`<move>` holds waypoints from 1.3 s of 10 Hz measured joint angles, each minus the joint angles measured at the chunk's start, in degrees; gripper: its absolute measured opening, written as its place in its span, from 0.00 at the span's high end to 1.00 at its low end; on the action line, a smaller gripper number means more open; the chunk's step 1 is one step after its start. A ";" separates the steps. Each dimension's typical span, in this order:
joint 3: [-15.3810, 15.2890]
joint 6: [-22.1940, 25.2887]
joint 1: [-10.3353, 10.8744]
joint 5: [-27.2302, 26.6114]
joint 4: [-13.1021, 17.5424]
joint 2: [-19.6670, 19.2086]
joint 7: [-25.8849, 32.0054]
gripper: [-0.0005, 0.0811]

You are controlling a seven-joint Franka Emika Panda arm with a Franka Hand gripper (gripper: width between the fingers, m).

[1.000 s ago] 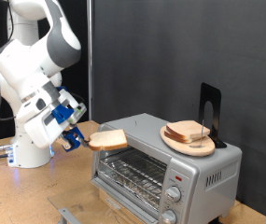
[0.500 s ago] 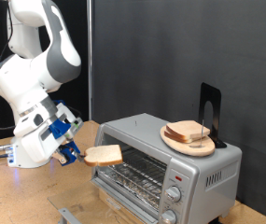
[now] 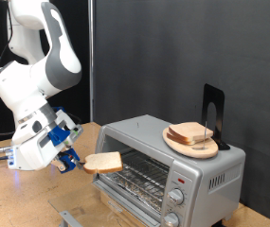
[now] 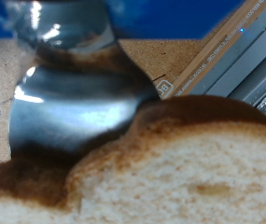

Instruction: Make a piece of toast with the oven

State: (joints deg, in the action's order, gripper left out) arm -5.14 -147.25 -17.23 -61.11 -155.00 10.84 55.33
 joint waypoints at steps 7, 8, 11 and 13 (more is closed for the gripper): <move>0.55 6.27 -0.64 10.09 2.67 -2.34 0.77 0.50; 0.58 7.26 -0.82 13.76 4.30 -3.57 0.81 0.50; 0.51 7.83 -0.83 17.65 9.12 -7.35 1.81 0.50; -0.25 8.03 -0.66 19.31 10.93 -8.64 1.95 0.50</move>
State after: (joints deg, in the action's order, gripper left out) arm -5.39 -139.23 -17.90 -41.80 -144.07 2.20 57.28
